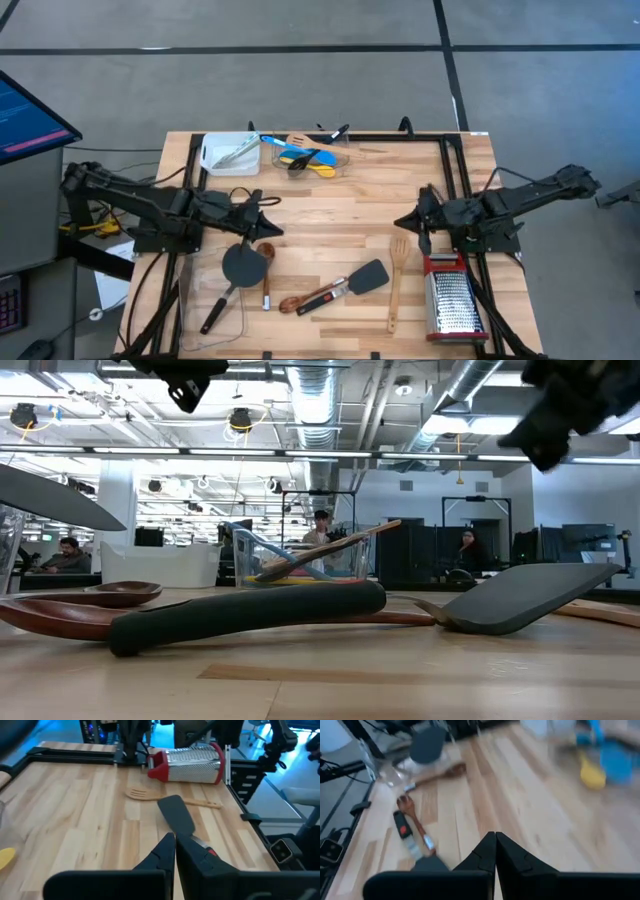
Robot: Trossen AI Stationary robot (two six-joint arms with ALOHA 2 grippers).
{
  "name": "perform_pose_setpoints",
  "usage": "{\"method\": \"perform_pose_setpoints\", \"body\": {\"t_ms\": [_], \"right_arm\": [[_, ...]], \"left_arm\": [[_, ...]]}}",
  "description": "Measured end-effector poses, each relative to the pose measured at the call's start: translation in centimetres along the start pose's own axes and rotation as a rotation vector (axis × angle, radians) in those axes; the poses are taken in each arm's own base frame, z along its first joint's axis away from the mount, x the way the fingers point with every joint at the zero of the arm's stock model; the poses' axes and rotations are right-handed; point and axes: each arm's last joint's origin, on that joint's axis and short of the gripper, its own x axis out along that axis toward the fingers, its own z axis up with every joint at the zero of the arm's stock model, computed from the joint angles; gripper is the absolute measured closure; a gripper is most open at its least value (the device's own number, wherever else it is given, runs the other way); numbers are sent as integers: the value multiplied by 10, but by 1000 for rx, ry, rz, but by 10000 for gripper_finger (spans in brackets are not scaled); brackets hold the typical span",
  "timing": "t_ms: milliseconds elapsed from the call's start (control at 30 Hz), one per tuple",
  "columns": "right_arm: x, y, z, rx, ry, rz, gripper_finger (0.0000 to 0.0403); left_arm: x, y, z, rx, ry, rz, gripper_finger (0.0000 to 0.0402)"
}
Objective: Pick & Place Kitchen Items
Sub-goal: Put the brown slotted spoon into the top transparent bin
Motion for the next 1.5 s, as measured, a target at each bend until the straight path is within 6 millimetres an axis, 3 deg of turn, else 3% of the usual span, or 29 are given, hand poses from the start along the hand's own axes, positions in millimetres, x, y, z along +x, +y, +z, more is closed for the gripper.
{"method": "perform_pose_setpoints", "body": {"t_ms": [300, 567, 867, 1233, 1500], "right_arm": [[13, -11, -29, 295, 375, -109, 402], [33, -14, -43, 340, 587, -166, 403], [59, -13, -60, 357, 775, -174, 403], [94, -24, -65, 285, 768, -154, 403], [104, -42, -63, 330, 757, -207, 403]], "left_arm": [[24, -5, -6, 7, 19, -14, 400], [48, -7, -15, 11, 52, -8, 400], [57, -7, -21, 14, 82, 1, 400], [57, -7, -20, -10, 73, 0, 400], [57, -7, -20, -11, 69, -1, 400]]}}
